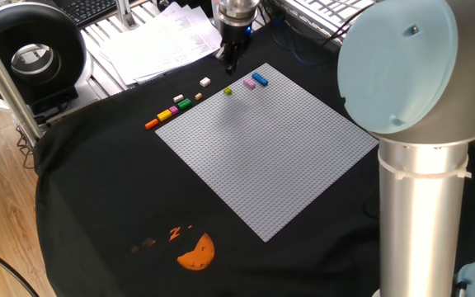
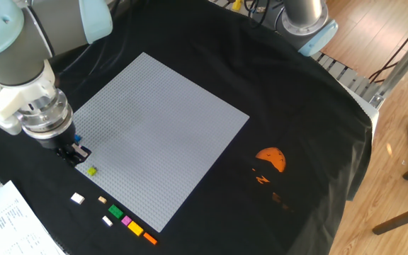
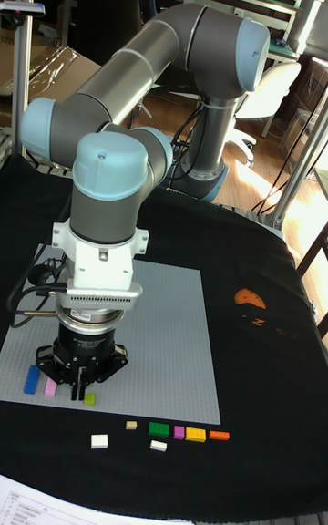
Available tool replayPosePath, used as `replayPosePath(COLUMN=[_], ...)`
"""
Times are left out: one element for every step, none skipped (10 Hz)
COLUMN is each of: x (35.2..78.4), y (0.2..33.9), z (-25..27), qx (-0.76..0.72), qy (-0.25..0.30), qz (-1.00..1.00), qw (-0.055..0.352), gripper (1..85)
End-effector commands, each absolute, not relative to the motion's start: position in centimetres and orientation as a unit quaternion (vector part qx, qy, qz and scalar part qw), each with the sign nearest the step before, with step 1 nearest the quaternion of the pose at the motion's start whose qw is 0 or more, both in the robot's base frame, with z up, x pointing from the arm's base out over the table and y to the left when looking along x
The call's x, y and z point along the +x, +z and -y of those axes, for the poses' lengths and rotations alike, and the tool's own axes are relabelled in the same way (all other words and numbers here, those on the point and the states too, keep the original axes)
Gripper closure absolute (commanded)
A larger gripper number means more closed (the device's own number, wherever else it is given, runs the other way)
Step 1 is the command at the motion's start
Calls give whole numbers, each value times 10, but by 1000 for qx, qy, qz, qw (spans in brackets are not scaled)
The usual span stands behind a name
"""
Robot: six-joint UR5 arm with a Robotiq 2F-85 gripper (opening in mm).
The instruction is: Build with small Lego blocks
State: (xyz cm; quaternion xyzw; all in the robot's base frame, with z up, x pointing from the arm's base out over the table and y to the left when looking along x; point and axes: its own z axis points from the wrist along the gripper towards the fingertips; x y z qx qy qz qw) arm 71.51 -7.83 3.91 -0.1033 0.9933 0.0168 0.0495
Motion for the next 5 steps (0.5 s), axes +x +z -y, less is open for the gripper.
replayPosePath(x=[729, 734, 737, 738, 741], y=[36, 37, 38, 38, 39], z=[61, 53, 46, 45, 50], qx=[-151, -143, -141, -160, -200], qy=[20, 27, 30, 23, 8], qz=[-986, -987, -987, -984, -977], qw=[66, 68, 69, 67, 70], gripper=[650, 650, 647, 627, 587])
